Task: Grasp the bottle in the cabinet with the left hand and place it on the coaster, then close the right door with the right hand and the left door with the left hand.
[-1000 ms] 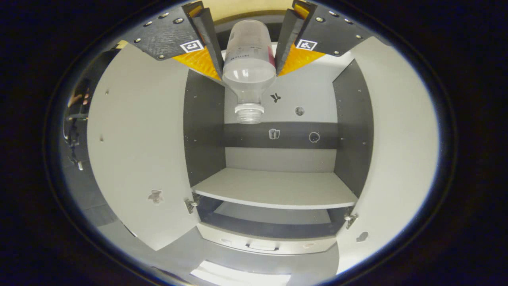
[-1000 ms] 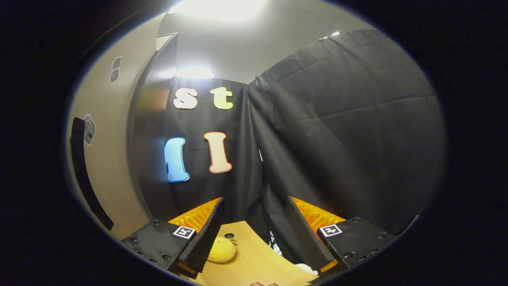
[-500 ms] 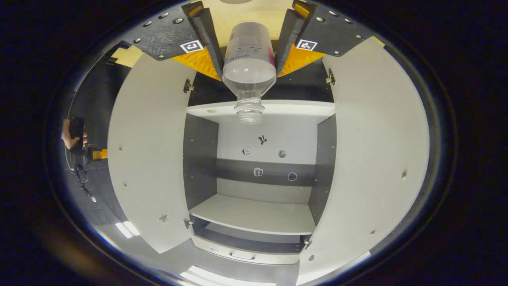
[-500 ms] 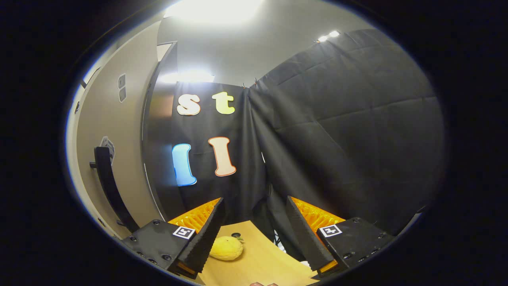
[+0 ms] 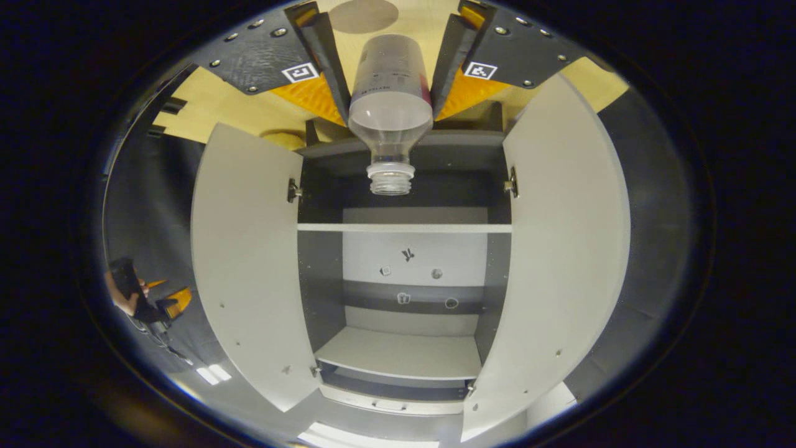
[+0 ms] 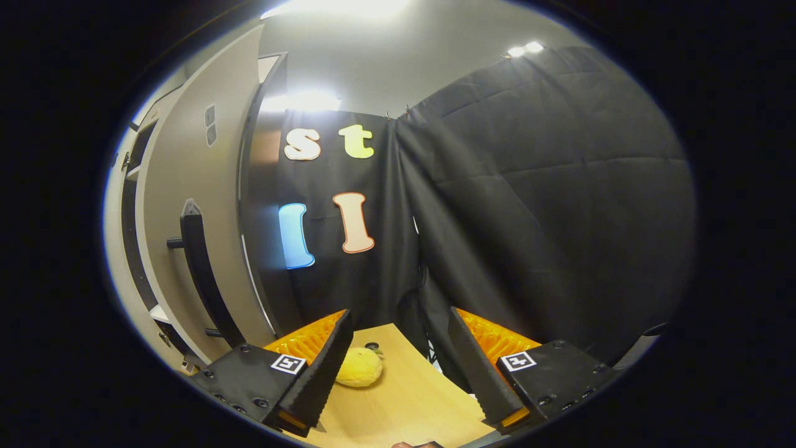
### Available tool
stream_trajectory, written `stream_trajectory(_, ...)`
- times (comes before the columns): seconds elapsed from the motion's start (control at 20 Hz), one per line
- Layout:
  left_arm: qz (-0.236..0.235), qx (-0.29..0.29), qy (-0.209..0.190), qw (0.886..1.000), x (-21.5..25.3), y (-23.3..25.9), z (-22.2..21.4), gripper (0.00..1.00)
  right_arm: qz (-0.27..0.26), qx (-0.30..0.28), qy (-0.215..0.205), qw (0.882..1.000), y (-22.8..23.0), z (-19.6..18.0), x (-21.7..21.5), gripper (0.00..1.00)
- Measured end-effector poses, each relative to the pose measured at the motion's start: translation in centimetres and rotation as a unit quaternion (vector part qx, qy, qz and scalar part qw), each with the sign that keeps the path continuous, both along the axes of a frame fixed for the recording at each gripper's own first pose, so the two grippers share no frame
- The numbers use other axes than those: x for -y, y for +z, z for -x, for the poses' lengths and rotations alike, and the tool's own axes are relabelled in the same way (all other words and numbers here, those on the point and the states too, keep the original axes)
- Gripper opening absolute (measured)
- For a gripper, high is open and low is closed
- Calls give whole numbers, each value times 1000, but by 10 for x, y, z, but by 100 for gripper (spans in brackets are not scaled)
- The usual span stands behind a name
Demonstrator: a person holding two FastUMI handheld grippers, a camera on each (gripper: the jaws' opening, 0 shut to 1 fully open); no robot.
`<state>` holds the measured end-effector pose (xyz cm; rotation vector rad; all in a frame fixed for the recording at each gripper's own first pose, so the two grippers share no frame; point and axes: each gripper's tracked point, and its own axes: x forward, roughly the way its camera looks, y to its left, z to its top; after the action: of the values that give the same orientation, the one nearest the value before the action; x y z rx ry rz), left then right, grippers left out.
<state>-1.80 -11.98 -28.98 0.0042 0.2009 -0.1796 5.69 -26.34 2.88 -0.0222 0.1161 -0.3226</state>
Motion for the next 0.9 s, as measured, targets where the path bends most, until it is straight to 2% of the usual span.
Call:
stream_trajectory(0.1, 5, -17, -14, 1000, 7, -22, 10, 69, -10, -17, -7, 1000, -8, 3, 2, 98)
stream_trajectory(0.15, 6, -21, -19, 1000, 9, -28, 13, 77, -20, -26, -16, 999, -12, 6, 6, 98)
stream_trajectory(0.2, 2, -23, -23, 999, 13, -35, 16, 69, -31, -30, -28, 999, -16, 10, 13, 98)
stream_trajectory(0.35, -4, -34, -35, 999, 17, -52, 21, 69, -53, -31, -55, 997, -22, 14, 22, 98)
stream_trajectory(0.4, -2, -39, -38, 999, 18, -59, 22, 77, -55, -35, -58, 996, -25, 15, 20, 98)
stream_trajectory(0.45, -2, -42, -40, 998, 18, -63, 22, 69, -55, -40, -61, 996, -31, 16, 19, 98)
stream_trajectory(0.7, -3, -41, -41, 998, 24, -69, 28, 69, -42, -57, -59, 996, -45, 24, 11, 98)
stream_trajectory(0.75, -3, -42, -38, 998, 23, -69, 29, 77, -39, -59, -57, 996, -48, 25, 10, 98)
stream_trajectory(0.8, -1, -45, -38, 998, 23, -71, 32, 70, -37, -61, -57, 996, -49, 28, 9, 98)
stream_trajectory(0.9, -3, -51, -35, 998, 22, -74, 36, 71, -41, -64, -56, 996, -54, 32, 9, 98)
